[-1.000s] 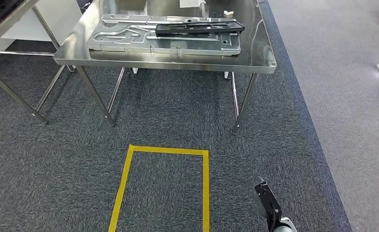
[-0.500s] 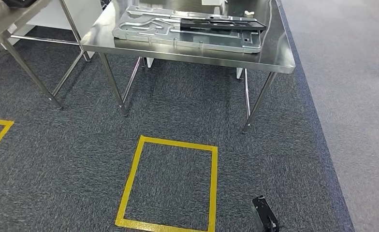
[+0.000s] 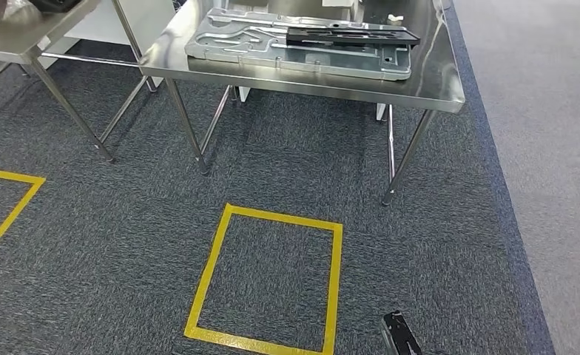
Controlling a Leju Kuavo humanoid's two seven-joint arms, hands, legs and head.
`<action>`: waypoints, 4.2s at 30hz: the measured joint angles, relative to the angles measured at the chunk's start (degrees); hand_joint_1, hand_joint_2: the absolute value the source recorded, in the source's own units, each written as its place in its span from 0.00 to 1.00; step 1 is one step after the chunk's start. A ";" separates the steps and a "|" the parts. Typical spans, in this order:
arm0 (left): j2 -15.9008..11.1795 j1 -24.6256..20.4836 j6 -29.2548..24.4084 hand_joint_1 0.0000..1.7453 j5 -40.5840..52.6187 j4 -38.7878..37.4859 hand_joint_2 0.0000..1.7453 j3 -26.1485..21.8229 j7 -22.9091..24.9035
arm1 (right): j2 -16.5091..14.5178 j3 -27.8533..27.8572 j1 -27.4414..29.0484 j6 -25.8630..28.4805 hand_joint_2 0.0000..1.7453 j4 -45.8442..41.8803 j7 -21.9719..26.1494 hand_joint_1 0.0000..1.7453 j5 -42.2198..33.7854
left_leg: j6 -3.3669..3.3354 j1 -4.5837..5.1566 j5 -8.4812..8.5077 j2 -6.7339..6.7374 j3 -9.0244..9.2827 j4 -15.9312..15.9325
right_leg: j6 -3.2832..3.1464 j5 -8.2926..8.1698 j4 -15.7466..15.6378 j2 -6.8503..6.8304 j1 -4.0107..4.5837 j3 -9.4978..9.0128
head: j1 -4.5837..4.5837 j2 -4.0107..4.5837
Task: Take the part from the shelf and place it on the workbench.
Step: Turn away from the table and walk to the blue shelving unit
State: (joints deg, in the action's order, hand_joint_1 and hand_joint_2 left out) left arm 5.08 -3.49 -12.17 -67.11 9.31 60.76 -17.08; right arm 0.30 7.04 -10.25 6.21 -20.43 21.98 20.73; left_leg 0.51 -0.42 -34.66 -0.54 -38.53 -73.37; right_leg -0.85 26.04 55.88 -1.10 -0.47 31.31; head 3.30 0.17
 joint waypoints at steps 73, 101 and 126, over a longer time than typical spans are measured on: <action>0.17 0.01 -1.20 0.00 0.53 -0.02 0.00 2.89 -0.50 | -3.11 -0.57 1.01 2.00 0.00 2.22 2.50 0.00 2.14 | -1.11 0.33 7.64 0.16 7.09 15.77 | -0.26 1.08 1.70 0.84 0.34 0.48 | -0.02 0.00; 0.47 -0.40 -1.34 0.00 0.69 -0.07 0.00 4.37 -0.57 | -1.88 -2.08 1.14 3.97 0.00 2.21 0.77 0.00 6.04 | 0.15 -0.15 7.89 -3.21 4.12 13.73 | 0.93 1.60 1.03 2.49 -0.67 -0.63 | -0.01 0.00; 0.74 -0.52 -2.56 0.00 -0.80 -0.22 0.00 5.45 -0.89 | -1.44 -2.96 1.32 4.72 0.00 2.19 3.17 0.00 8.62 | -1.72 0.10 8.72 -4.72 6.15 15.66 | 2.33 2.25 3.45 4.47 -0.60 0.30 | -0.04 -0.01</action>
State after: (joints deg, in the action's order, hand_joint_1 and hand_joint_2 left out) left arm 5.83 -4.01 -14.73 -67.90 9.09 66.21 -17.97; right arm -1.14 4.08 -8.92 10.92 -18.25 25.15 29.35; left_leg -1.21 -0.32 -25.93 -5.26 -32.39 -57.71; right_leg 1.48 28.29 59.34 3.37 -1.06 31.61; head 3.26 0.17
